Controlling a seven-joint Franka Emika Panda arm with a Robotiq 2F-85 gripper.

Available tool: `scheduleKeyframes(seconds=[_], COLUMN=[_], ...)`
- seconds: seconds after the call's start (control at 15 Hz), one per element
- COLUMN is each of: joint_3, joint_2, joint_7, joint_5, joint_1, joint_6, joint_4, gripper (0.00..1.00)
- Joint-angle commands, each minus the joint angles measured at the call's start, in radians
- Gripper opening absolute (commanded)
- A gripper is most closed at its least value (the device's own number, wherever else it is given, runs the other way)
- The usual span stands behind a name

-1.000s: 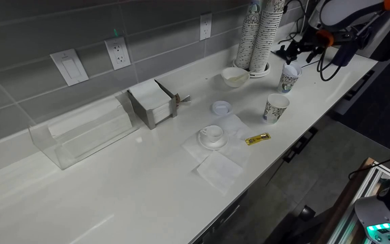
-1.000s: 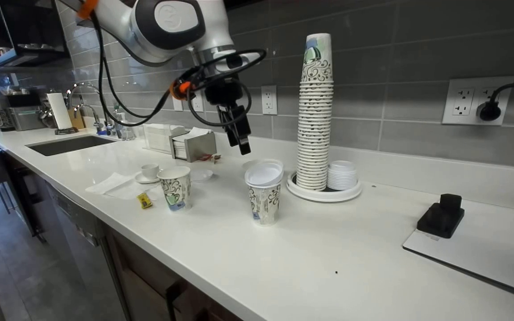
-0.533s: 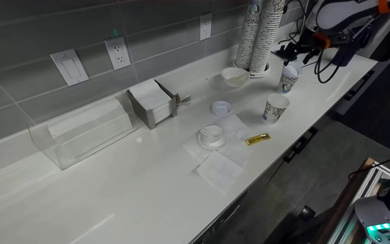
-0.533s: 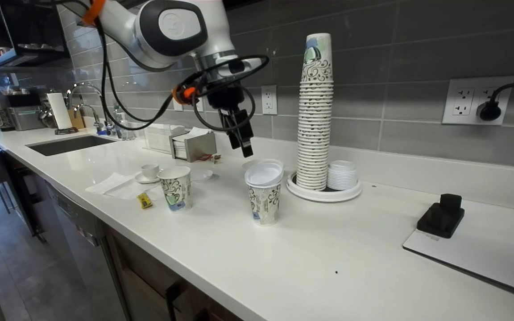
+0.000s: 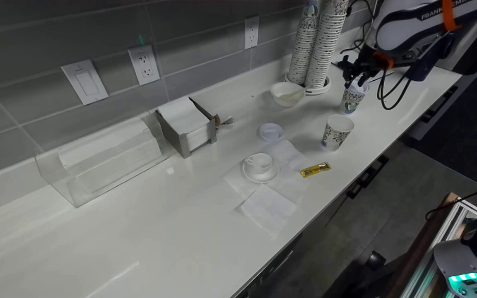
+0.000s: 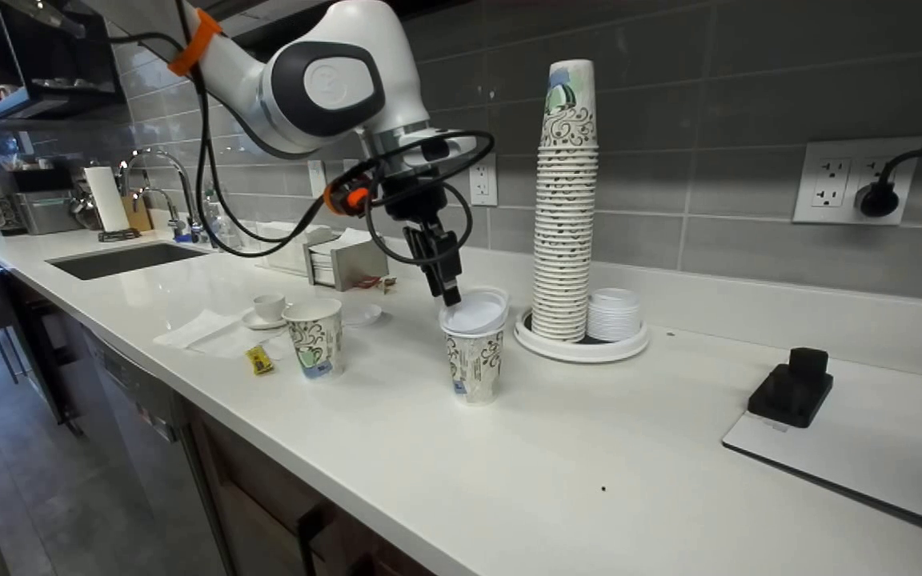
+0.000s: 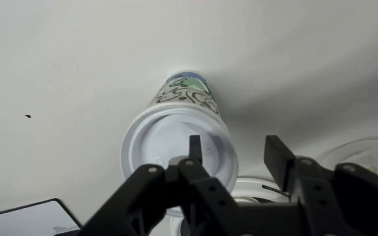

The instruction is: Move the lid from the right cup to the left cup

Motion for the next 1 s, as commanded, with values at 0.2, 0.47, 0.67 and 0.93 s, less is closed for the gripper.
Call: scheduleKeyframes(seconds=[0.2, 0.47, 0.67, 0.93], joint_3=[-0.02, -0.03, -0.041, -0.053], joint_2=[0.025, 0.016, 0.014, -0.014], joint_7=[0.005, 0.02, 0.032, 0.048], joint_5=[-0.02, -0.046, -0.078, -0.129], joint_1=[0.025, 0.031, 0.03, 0.031], joint_6=[0.017, 0.022, 0.023, 0.021], joint_4=[0.003, -0.002, -0.002, -0.011], gripper=[0.2, 0.0, 0.0, 0.0])
